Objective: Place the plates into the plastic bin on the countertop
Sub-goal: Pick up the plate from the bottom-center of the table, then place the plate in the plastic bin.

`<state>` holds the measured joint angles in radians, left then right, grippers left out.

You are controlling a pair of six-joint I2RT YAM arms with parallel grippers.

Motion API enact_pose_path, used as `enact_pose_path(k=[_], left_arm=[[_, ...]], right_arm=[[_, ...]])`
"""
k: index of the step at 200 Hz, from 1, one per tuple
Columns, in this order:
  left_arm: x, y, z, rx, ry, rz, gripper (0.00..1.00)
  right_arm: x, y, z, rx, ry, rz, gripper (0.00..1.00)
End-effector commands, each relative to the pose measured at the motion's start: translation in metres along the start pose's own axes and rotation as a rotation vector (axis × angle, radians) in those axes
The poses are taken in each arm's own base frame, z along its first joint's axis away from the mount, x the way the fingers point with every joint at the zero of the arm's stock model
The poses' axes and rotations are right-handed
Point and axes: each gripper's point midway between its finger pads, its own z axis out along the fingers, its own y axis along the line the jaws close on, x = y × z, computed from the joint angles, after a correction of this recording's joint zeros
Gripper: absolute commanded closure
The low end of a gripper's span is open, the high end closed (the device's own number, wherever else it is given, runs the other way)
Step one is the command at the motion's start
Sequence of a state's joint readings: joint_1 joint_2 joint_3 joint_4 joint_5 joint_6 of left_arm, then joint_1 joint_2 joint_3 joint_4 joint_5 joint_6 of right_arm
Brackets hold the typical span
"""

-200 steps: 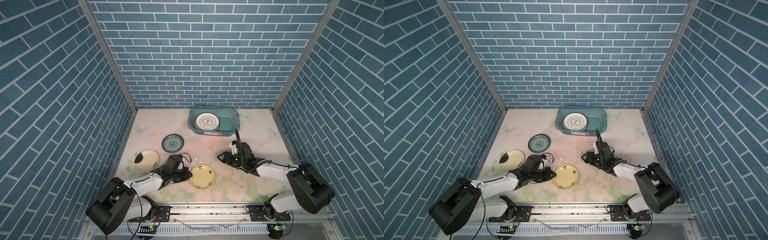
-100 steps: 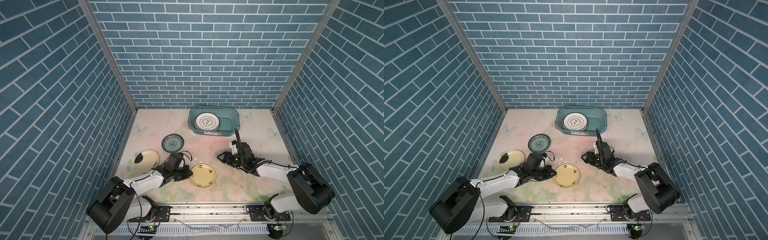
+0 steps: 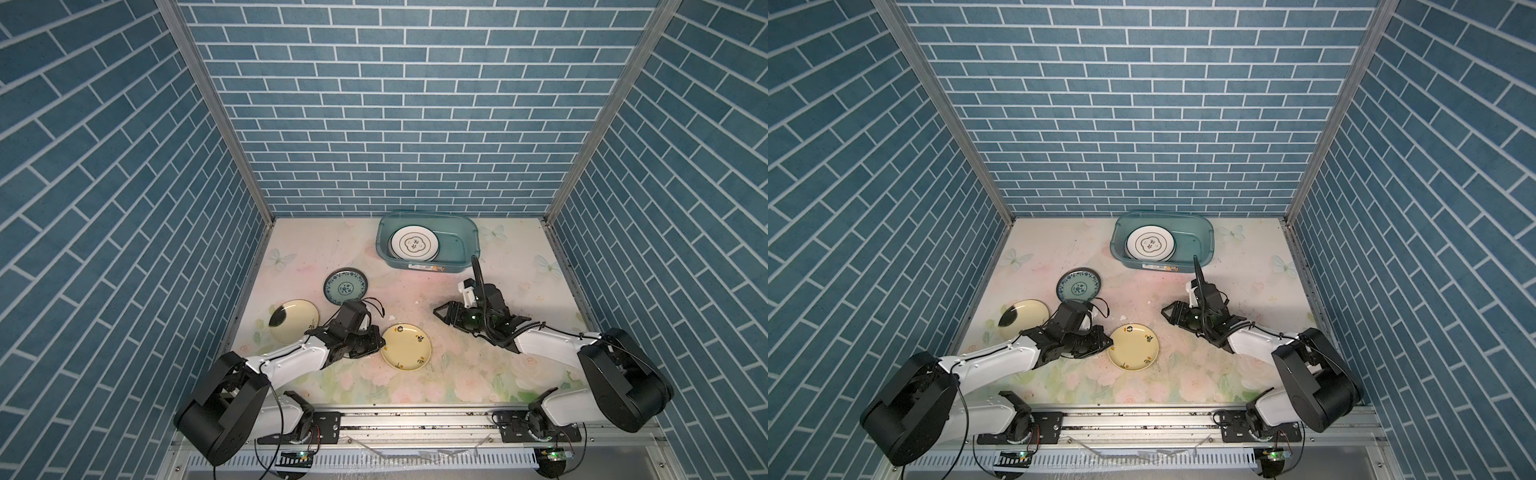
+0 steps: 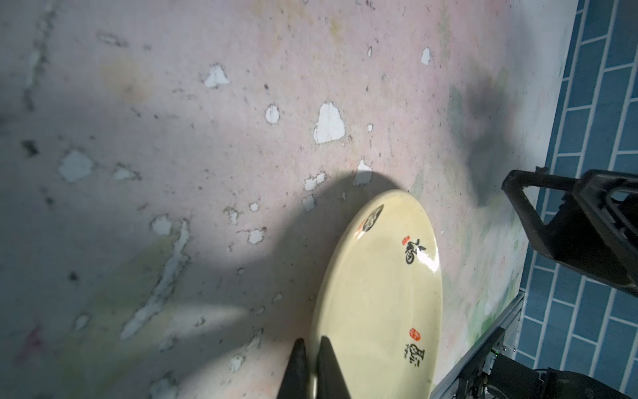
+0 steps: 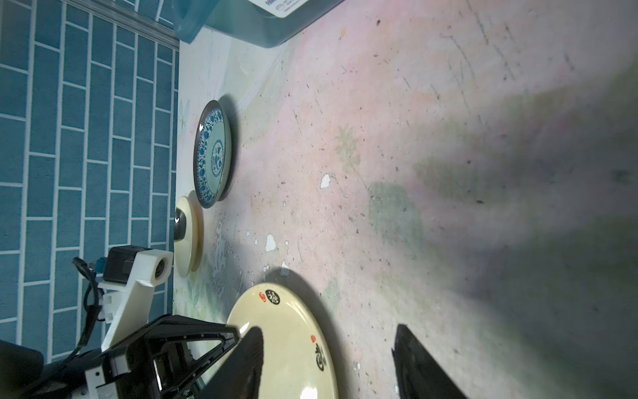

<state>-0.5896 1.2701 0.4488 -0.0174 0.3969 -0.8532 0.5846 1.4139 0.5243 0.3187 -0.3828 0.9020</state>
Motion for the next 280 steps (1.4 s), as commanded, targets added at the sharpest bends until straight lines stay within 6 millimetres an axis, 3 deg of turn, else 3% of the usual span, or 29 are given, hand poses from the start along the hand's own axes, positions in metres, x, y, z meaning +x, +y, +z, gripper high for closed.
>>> enact_pose_path(k=[1,49,92,98,166,233,280], left_arm=[[-0.011,-0.017,-0.005,0.023,-0.02,0.007,1.0],[-0.043,-0.044,-0.027,0.043,-0.14,0.042,1.0],[-0.066,-0.055,-0.038,-0.018,-0.2,0.113,1.0],[-0.075,-0.066,-0.043,-0.007,-0.218,0.13,1.0],[-0.126,-0.113,-0.039,0.027,-0.285,0.2,1.0],[-0.204,-0.14,-0.041,-0.084,-0.395,0.321,1.0],[-0.26,-0.151,-0.026,-0.093,-0.437,0.309,1.0]], right_arm=[[-0.016,0.019,0.0,-0.045,-0.041,-0.006,0.39],[-0.032,0.035,-0.004,-0.069,-0.087,-0.042,0.39],[-0.036,0.043,-0.018,-0.067,-0.112,-0.065,0.39],[-0.035,0.044,-0.021,-0.069,-0.116,-0.067,0.39],[-0.029,0.039,-0.048,-0.046,-0.166,-0.085,0.39],[-0.02,0.027,-0.068,0.029,-0.172,-0.11,0.39],[-0.019,0.025,-0.077,0.043,-0.188,-0.113,0.39]])
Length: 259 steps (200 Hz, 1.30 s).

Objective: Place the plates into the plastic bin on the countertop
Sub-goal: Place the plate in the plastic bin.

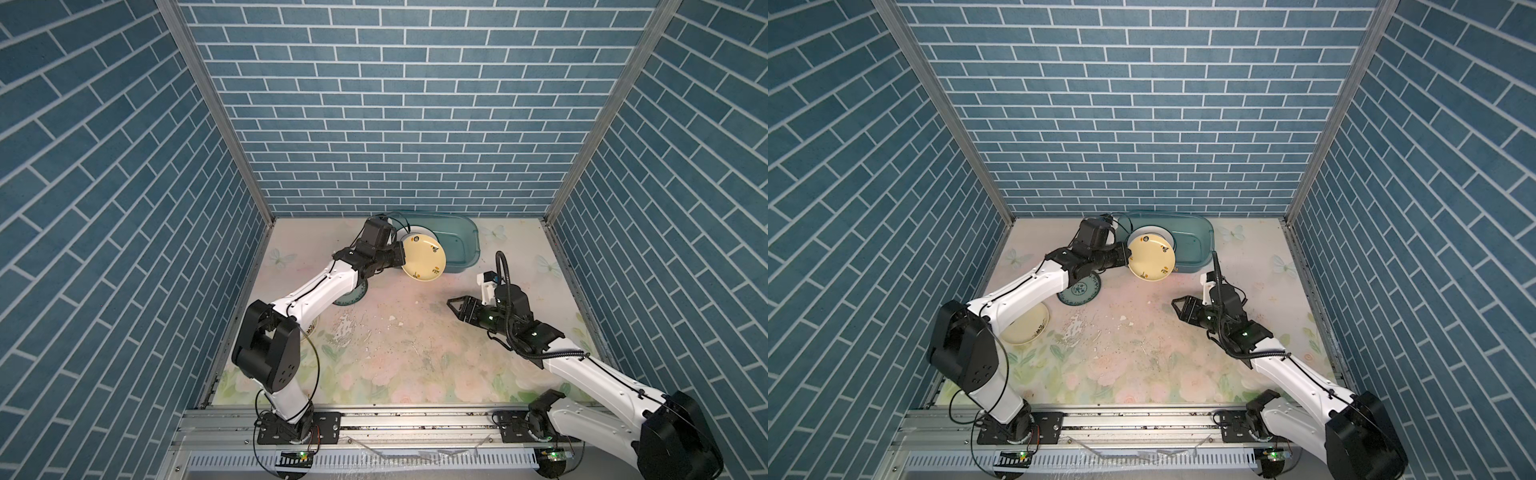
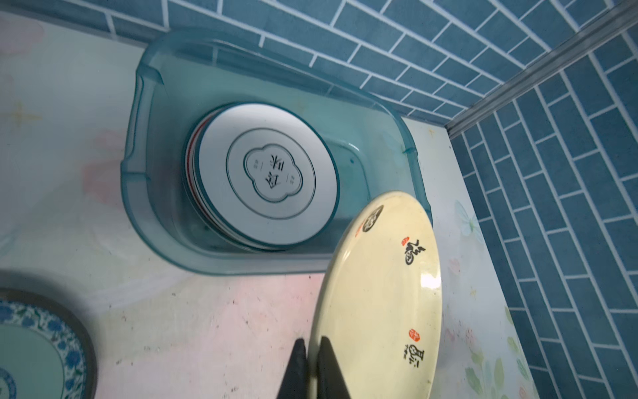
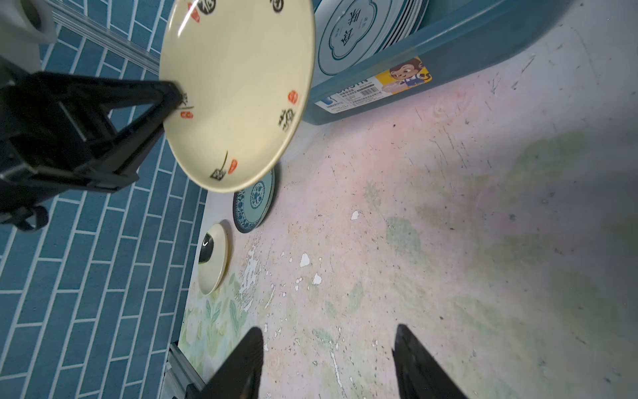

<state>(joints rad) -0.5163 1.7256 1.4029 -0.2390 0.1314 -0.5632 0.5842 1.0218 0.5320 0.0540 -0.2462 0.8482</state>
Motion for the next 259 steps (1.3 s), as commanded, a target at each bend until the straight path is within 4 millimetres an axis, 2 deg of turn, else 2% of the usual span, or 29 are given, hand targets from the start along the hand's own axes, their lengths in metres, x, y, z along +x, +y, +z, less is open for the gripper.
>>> enact_pose_path(k=[1,36,83,102,136,173,178,188,207,232,259], left_arm=[[-0.019,0.008,0.016,-0.035,-0.011,0.025,1.0],[-0.04,0.021,0.052,-0.073,0.02,0.037,1.0],[-0.054,0.034,0.099,-0.076,0.059,0.055,1.0],[-0.056,0.043,0.111,-0.103,0.073,0.06,1.0],[-0.053,0.047,0.13,-0.099,0.118,0.076,1.0],[-0.048,0.056,0.138,-0.113,0.136,0.066,1.0],[-0.047,0.057,0.138,-0.116,0.137,0.063,0.96],[-0.047,0.06,0.139,-0.12,0.139,0.06,0.8],[-0.046,0.061,0.139,-0.118,0.142,0.063,0.75],[-0.048,0.059,0.137,-0.105,0.135,0.072,0.55],[-0.054,0.055,0.132,-0.095,0.117,0.087,0.2]], right_arm=[[0.006,-0.011,-0.004,0.043,0.001,-0.022,0.39],[0.007,-0.014,-0.01,0.056,-0.007,-0.018,0.39],[0.009,-0.018,-0.02,0.071,-0.024,-0.006,0.39],[0.01,-0.02,-0.023,0.072,-0.031,0.006,0.39],[0.013,-0.024,-0.022,0.083,-0.028,0.014,0.39],[0.012,-0.023,-0.021,0.076,-0.03,0.019,0.39],[0.012,-0.023,-0.021,0.076,-0.031,0.018,0.39],[0.012,-0.022,-0.021,0.074,-0.03,0.019,0.39],[0.013,-0.022,-0.02,0.076,-0.023,0.018,0.39],[0.013,-0.022,-0.02,0.075,-0.021,0.018,0.39],[0.012,-0.023,-0.021,0.08,-0.024,0.017,0.39]])
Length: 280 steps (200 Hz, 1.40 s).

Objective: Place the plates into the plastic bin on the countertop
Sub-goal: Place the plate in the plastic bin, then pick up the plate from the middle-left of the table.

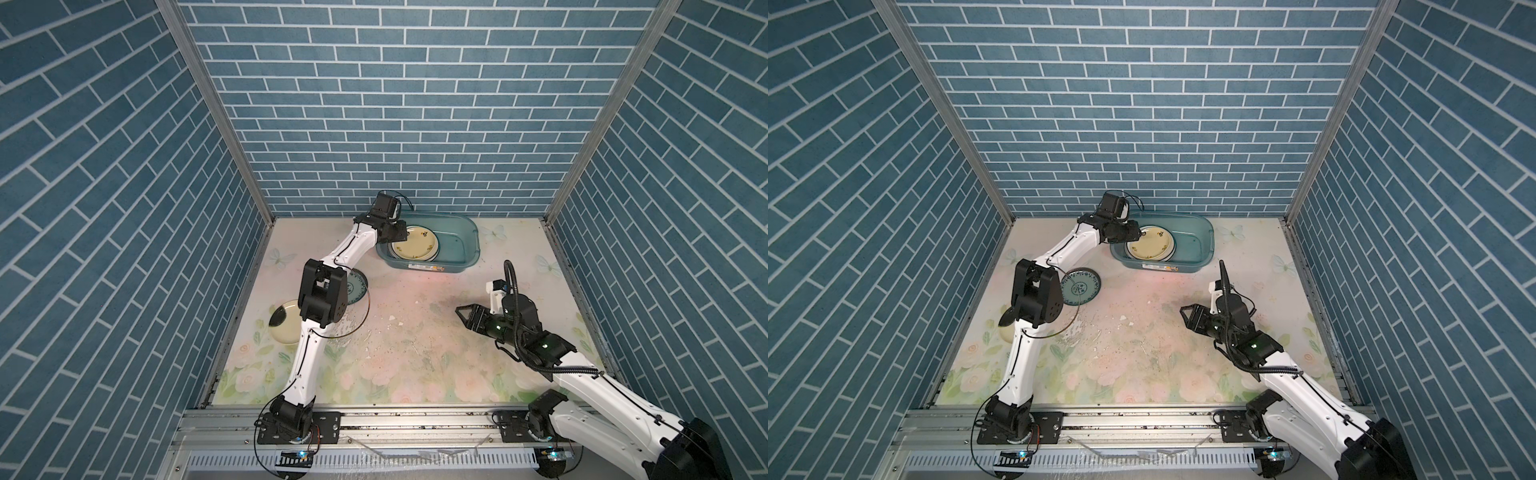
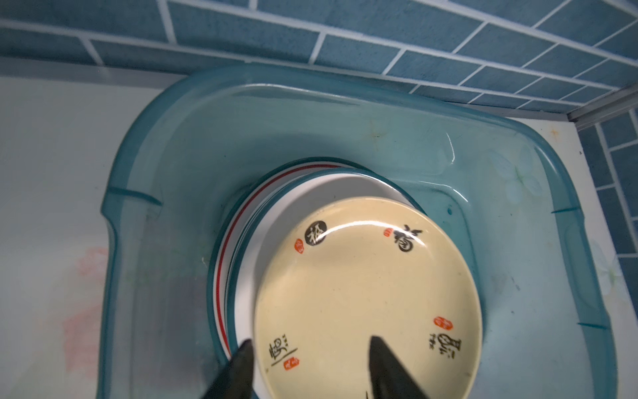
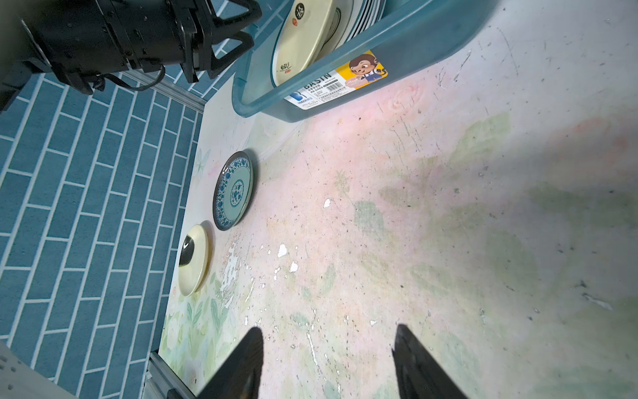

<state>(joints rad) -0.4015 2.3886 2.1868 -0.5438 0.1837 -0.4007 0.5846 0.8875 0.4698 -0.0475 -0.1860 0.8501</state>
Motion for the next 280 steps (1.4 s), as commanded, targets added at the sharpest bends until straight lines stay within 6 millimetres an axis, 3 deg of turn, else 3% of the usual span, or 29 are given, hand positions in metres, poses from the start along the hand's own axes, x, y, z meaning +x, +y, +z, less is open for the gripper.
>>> enact_pose_path(k=[1,13,74,138,200,250,280], left_arm=[[-0.009,-0.004,-0.011,0.014,-0.026,0.021,0.19],[-0.011,-0.005,-0.015,0.015,-0.036,0.028,0.01],[-0.024,-0.012,-0.058,0.026,-0.121,0.034,0.0],[-0.017,-0.006,-0.138,0.002,-0.262,-0.024,0.0],[0.029,0.03,-0.211,-0.103,-0.358,-0.072,0.0],[0.098,0.1,-0.239,-0.359,-0.335,-0.106,0.0],[0.134,0.128,-0.247,-0.409,-0.309,-0.174,0.0]], right_arm=[[0.001,-0.003,0.0,0.017,0.0,0.008,0.39],[0.0,-0.003,-0.001,0.019,-0.004,0.008,0.39],[-0.001,-0.005,0.0,0.033,-0.005,0.005,0.39],[-0.01,0.001,0.001,0.041,-0.015,-0.036,0.39],[-0.015,0.003,0.009,0.056,-0.006,-0.077,0.39],[-0.015,0.007,0.02,0.034,0.016,-0.098,0.39],[-0.014,0.011,0.027,0.019,0.045,-0.112,0.39]])
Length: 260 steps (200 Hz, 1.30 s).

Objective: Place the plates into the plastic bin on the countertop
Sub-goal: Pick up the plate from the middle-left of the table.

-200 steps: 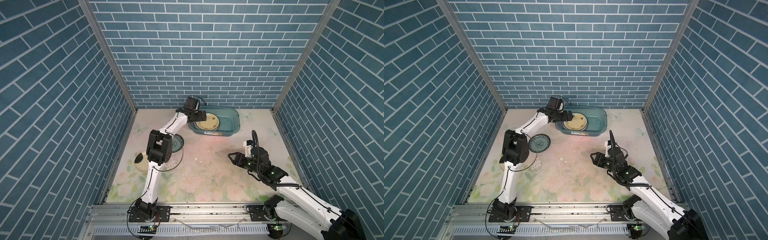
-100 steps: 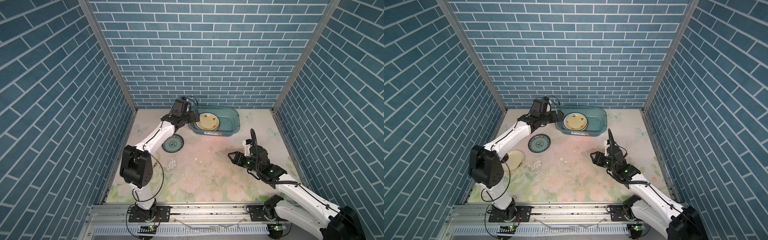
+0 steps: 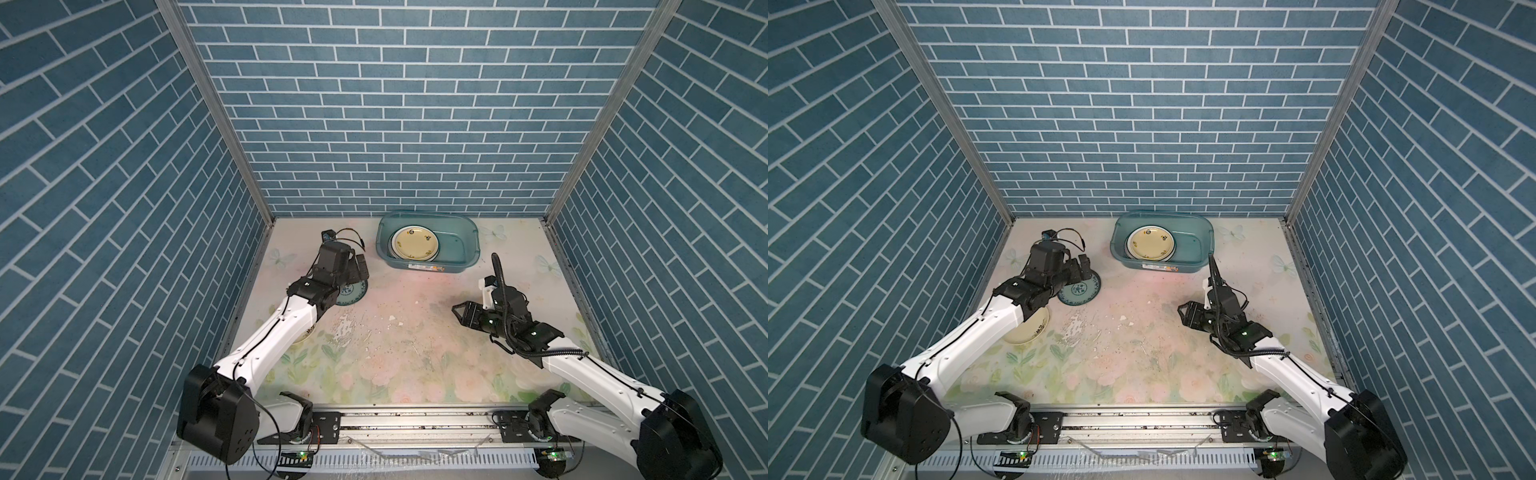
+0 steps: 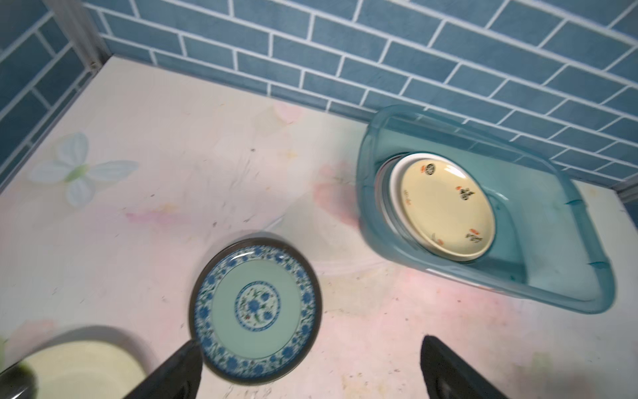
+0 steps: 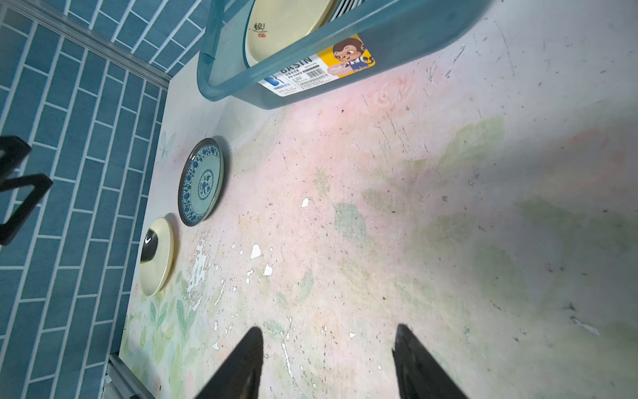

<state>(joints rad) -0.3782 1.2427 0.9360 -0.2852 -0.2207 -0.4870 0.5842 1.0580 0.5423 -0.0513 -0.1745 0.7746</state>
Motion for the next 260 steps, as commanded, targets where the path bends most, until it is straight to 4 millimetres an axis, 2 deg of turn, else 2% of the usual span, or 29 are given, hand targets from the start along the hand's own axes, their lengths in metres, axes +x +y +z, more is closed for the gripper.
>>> enact_pose_path(k=[1,35,46,53,93,141,179,221,233,260], left_arm=[[0.019,0.036,-0.007,-0.105,0.013,-0.046,0.0],[0.045,0.064,-0.008,-0.125,0.035,-0.138,0.0],[0.048,0.064,-0.005,-0.094,0.035,-0.177,0.0],[0.062,0.068,0.001,-0.084,0.065,-0.201,0.0],[0.093,0.067,0.026,-0.01,0.152,-0.326,0.0],[0.109,0.06,0.054,0.051,0.201,-0.426,0.0],[0.115,0.059,0.068,0.058,0.207,-0.468,0.02],[0.125,0.071,0.08,-0.035,0.243,-0.531,0.14],[0.127,0.071,0.084,-0.041,0.249,-0.551,0.15],[0.128,0.069,0.092,-0.022,0.24,-0.579,0.25]], right_arm=[[-0.015,0.02,0.0,-0.056,-0.023,-0.056,0.39],[-0.017,0.023,0.003,-0.066,-0.013,-0.065,0.39],[-0.017,0.024,0.005,-0.069,-0.008,-0.065,0.39],[-0.017,0.024,0.006,-0.071,-0.004,-0.065,0.39],[-0.016,0.023,0.009,-0.07,0.009,-0.055,0.39],[-0.015,0.02,0.007,-0.058,0.001,-0.048,0.39],[-0.013,0.016,0.005,-0.042,-0.002,-0.045,0.39],[-0.013,0.012,0.006,-0.03,-0.005,-0.028,0.39],[-0.013,0.01,0.005,-0.026,-0.01,-0.024,0.39],[-0.011,0.008,0.005,-0.02,-0.013,-0.022,0.39]])
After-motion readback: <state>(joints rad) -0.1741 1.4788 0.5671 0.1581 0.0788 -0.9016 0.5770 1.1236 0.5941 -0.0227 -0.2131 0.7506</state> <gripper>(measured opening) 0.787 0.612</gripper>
